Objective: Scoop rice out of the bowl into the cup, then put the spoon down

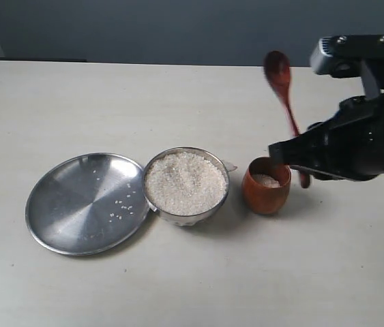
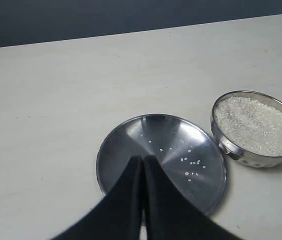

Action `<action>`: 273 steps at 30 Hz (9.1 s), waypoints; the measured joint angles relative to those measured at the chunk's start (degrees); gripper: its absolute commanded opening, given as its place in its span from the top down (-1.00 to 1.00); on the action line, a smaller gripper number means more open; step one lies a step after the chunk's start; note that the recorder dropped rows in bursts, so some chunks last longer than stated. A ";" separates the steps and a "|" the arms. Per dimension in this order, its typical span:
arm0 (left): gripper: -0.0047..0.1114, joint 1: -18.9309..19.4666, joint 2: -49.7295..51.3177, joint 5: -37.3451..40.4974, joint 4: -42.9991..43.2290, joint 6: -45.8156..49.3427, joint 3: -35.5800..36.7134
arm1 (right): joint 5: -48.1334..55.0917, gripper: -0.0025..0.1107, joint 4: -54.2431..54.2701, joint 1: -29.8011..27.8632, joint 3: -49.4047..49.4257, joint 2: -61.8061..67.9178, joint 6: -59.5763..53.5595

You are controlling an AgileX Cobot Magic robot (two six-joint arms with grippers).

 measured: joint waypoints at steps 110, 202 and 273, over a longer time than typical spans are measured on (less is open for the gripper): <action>0.91 0.00 0.00 -0.15 0.45 0.00 0.24 | 7.98 0.96 -56.94 18.82 10.57 -40.41 25.08; 0.91 0.00 -17.55 -22.05 8.65 -2.03 25.23 | 5.92 0.96 -54.35 18.82 23.45 -40.41 30.90; 0.91 0.00 -17.55 -20.45 16.44 -8.15 25.23 | -1.43 0.96 -51.09 10.12 23.45 -43.07 36.43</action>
